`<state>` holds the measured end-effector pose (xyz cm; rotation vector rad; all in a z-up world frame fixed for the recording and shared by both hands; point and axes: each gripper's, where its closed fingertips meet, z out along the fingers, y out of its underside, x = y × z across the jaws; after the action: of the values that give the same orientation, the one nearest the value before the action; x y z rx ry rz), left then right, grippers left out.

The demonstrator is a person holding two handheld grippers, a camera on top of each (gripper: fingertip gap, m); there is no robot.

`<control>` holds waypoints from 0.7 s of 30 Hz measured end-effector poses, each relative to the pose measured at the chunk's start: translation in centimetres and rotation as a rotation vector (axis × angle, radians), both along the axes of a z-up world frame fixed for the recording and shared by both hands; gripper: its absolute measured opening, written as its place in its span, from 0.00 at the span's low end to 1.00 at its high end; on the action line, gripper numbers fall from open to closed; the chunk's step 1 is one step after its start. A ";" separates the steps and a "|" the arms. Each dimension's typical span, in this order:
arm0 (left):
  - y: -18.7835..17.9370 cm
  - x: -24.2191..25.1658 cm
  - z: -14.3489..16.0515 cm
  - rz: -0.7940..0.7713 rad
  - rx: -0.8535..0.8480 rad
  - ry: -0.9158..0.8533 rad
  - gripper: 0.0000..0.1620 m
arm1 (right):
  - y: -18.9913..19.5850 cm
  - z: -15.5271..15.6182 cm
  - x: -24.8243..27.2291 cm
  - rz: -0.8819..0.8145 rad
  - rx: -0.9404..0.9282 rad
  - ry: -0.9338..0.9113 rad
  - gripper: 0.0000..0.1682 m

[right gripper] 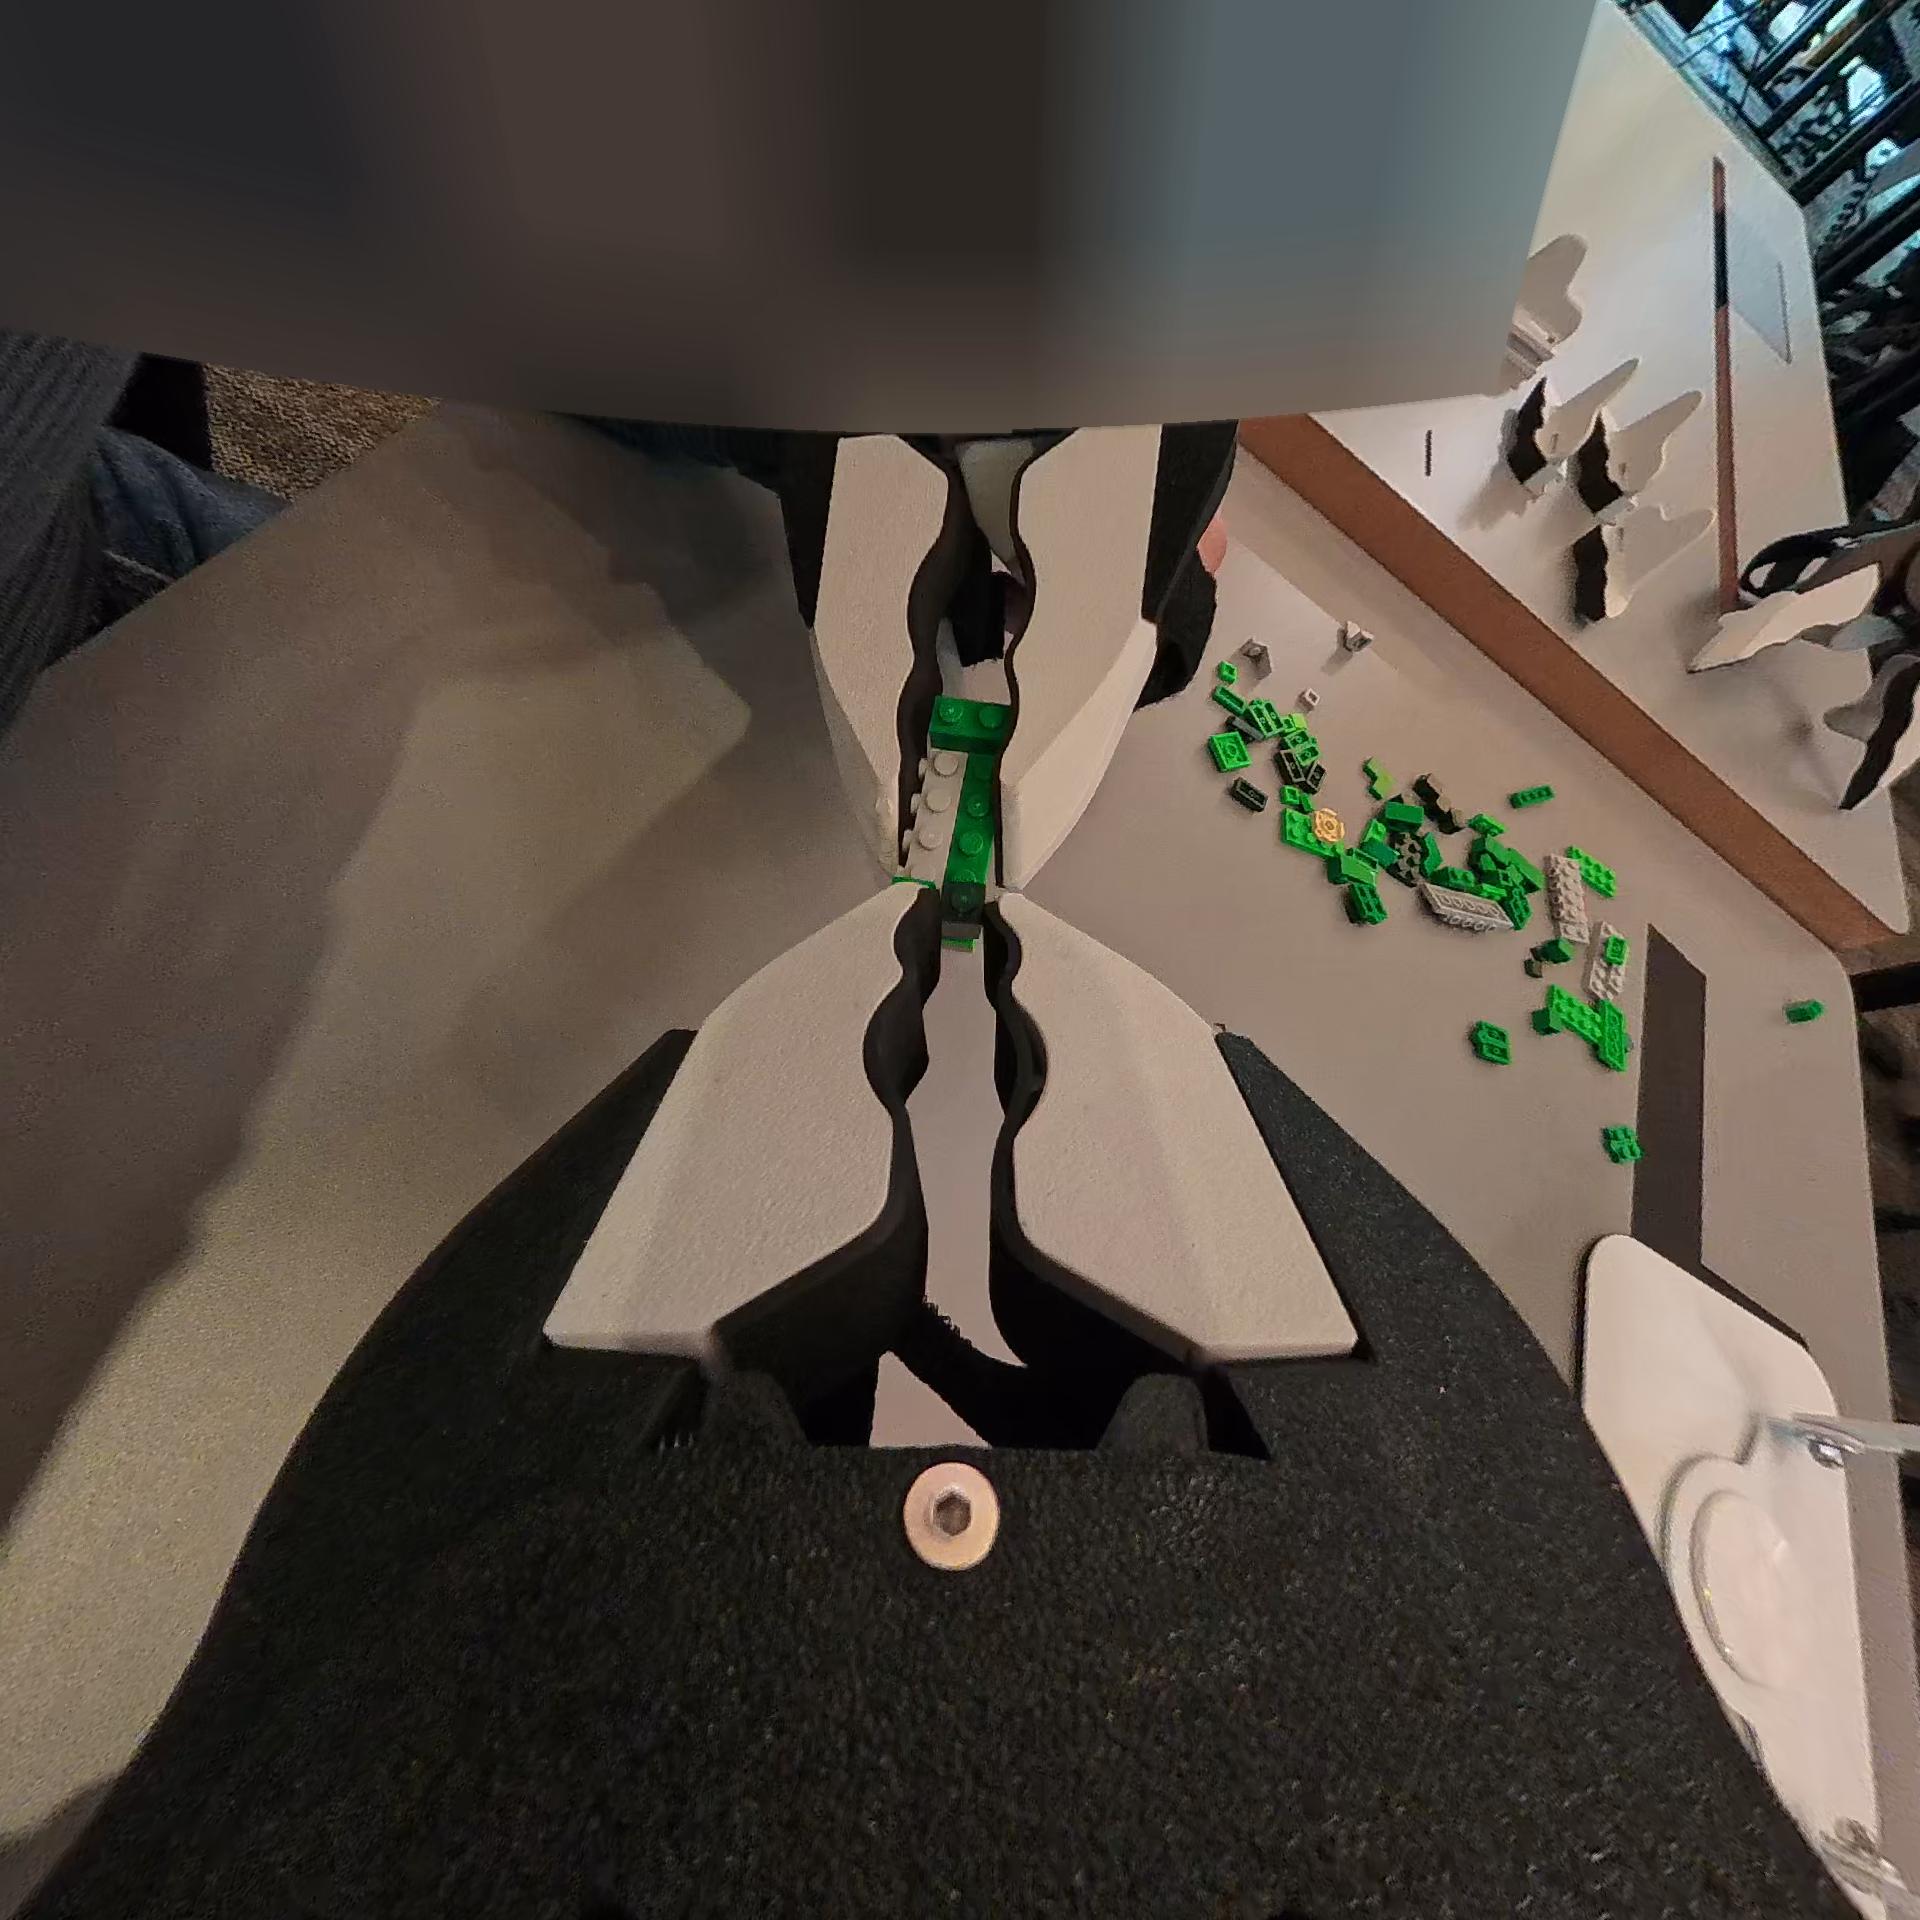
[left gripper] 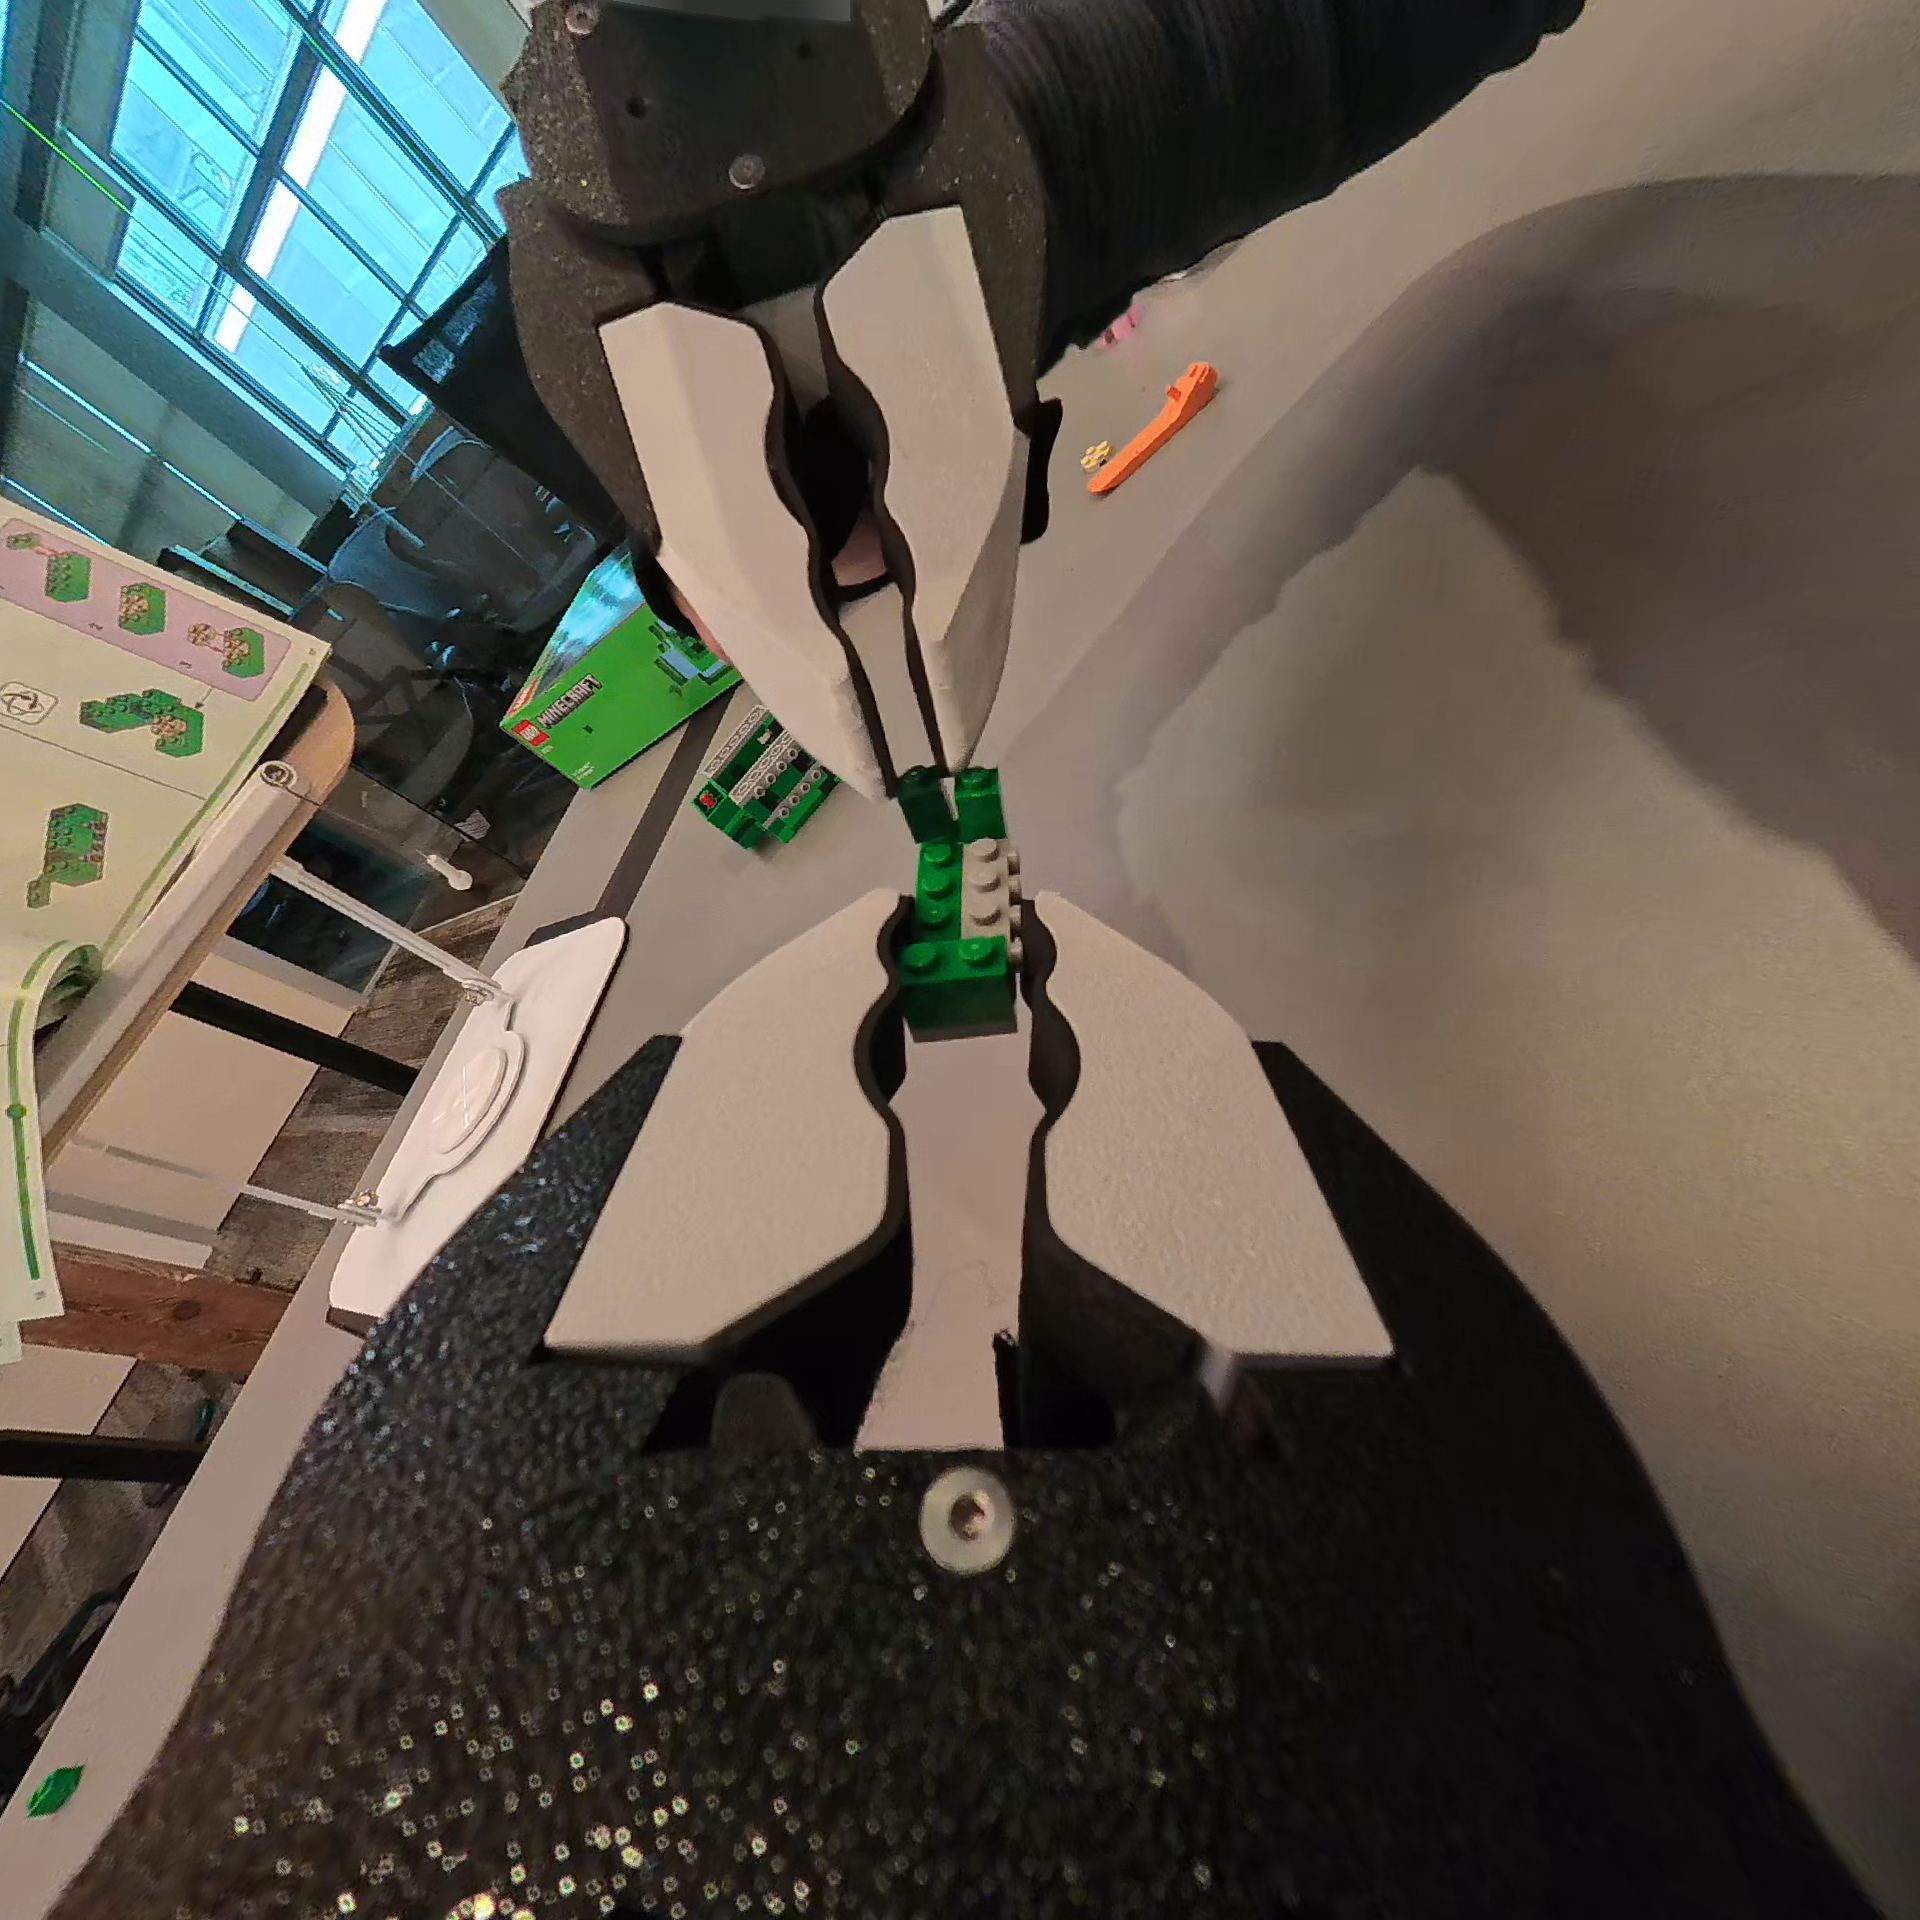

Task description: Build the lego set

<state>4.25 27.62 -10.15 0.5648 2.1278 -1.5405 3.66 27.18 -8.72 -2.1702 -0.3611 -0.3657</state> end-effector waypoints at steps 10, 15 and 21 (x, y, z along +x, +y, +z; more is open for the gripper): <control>-0.1 -0.2 -0.1 -0.009 0.004 0.007 0.11 | -0.2 -0.2 -0.2 -0.006 -0.037 0.056 0.05; -0.1 -0.3 0.0 -0.015 -0.003 0.013 0.11 | -0.2 -0.2 -0.5 0.016 -0.053 0.099 0.06; -0.1 -0.1 -0.1 -0.007 -0.002 0.021 0.11 | -0.3 -0.1 -0.4 0.002 -0.059 0.111 0.07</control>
<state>4.16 27.56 -10.21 0.5589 2.1419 -1.5588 3.29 26.86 -8.78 -2.2364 -0.3154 -0.2349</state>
